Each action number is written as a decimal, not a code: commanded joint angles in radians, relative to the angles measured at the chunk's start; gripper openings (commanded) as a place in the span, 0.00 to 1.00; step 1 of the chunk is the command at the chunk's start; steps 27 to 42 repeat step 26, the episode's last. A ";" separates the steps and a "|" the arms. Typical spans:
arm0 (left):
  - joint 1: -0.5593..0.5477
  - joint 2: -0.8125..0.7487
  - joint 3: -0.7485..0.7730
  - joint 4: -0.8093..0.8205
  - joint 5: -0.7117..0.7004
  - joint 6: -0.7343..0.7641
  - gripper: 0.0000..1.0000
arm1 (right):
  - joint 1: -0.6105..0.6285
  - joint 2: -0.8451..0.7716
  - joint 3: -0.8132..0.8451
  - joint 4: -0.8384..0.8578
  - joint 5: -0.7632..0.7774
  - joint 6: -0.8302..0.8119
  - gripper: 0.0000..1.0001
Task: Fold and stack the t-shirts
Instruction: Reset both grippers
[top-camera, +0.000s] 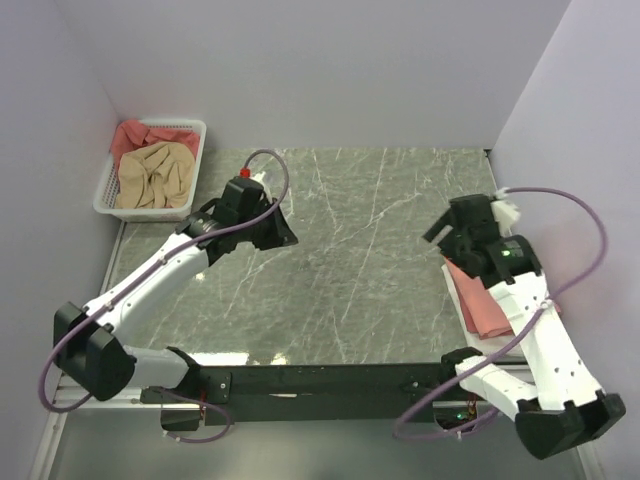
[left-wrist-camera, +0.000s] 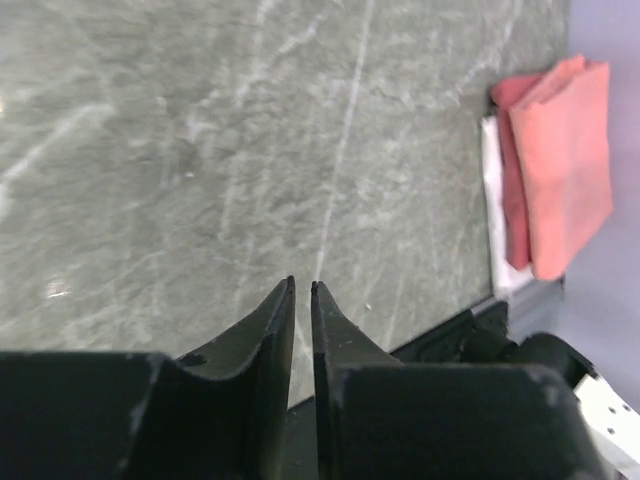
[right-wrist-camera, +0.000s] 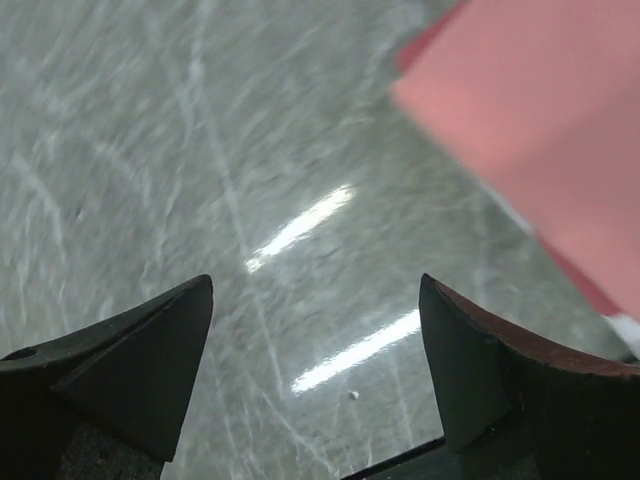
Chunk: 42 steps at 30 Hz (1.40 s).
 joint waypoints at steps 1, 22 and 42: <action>0.002 -0.085 -0.055 0.037 -0.128 -0.016 0.19 | 0.184 0.007 -0.032 0.176 0.035 0.037 0.90; 0.004 -0.403 -0.299 0.070 -0.414 -0.080 0.22 | 0.622 0.024 -0.225 0.546 0.013 -0.158 0.92; 0.004 -0.413 -0.300 0.065 -0.425 -0.071 0.22 | 0.625 0.025 -0.233 0.524 -0.004 -0.169 0.92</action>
